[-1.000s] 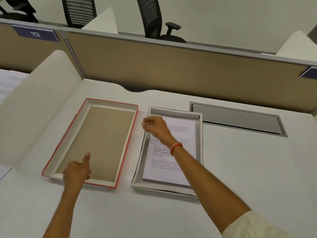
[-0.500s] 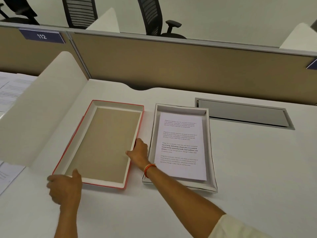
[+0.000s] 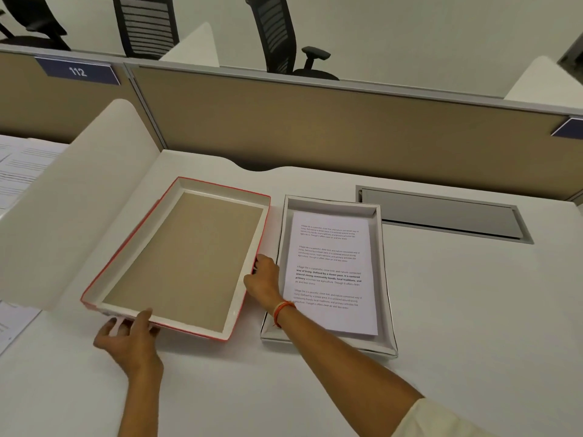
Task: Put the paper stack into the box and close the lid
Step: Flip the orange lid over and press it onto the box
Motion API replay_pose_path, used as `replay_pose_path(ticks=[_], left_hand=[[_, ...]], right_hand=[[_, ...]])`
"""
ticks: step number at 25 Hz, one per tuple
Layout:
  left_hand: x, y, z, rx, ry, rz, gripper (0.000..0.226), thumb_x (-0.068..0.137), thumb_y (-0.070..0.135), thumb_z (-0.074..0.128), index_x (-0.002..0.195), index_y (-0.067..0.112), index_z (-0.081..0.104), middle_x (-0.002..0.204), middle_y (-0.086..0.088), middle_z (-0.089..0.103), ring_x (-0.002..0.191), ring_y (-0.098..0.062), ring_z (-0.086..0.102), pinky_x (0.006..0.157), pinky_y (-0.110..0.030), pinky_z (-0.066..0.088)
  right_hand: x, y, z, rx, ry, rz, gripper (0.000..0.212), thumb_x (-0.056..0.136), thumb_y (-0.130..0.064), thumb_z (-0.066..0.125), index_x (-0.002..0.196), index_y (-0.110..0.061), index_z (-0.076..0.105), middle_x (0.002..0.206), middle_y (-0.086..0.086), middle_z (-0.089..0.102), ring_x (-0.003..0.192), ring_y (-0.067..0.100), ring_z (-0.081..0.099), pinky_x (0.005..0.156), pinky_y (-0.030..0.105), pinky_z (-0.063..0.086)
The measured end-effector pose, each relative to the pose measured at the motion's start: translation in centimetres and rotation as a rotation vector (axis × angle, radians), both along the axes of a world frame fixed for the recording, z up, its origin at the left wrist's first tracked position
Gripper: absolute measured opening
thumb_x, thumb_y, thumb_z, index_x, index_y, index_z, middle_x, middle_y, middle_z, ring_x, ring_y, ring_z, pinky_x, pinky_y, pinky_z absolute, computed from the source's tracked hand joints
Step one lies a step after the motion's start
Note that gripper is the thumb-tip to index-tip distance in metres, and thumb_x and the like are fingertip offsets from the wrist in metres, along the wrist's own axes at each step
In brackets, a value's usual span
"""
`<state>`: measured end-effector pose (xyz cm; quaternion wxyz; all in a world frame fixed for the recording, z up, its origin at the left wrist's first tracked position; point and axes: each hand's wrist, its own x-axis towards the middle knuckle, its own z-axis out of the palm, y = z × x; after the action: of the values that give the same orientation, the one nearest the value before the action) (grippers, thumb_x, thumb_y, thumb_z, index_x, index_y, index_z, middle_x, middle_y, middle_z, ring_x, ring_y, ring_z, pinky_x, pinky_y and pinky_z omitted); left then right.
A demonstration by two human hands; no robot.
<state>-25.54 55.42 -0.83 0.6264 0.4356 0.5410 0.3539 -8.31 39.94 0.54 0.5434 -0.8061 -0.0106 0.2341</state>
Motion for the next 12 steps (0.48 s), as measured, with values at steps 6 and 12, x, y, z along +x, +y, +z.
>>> replay_pose_path(ticks=[6, 12], left_hand=[[1.4, -0.2, 1.6, -0.075, -0.329, -0.16, 0.053, 0.08, 0.007, 0.076, 0.13, 0.018, 0.062, 0.125, 0.002, 0.07, 0.112, -0.025, 0.067, 0.081, -0.041, 0.062], [3.1, -1.9, 4.4, 0.196, -0.348, -0.214, 0.045, 0.075, 0.013, 0.08, 0.116, 0.027, 0.068, 0.115, 0.011, 0.073, 0.104, -0.012, 0.071, 0.086, -0.029, 0.06]], right_hand=[[1.3, -1.0, 1.3, 0.046, 0.024, 0.056, 0.032, 0.078, 0.003, 0.074, 0.109, 0.0, 0.068, 0.114, 0.016, 0.072, 0.105, 0.03, 0.069, 0.086, 0.029, 0.057], [4.2, -0.9, 8.2, 0.029, -0.18, 0.098, 0.052, 0.085, -0.026, 0.074, 0.125, 0.002, 0.058, 0.129, 0.018, 0.064, 0.121, 0.03, 0.061, 0.097, 0.033, 0.053]])
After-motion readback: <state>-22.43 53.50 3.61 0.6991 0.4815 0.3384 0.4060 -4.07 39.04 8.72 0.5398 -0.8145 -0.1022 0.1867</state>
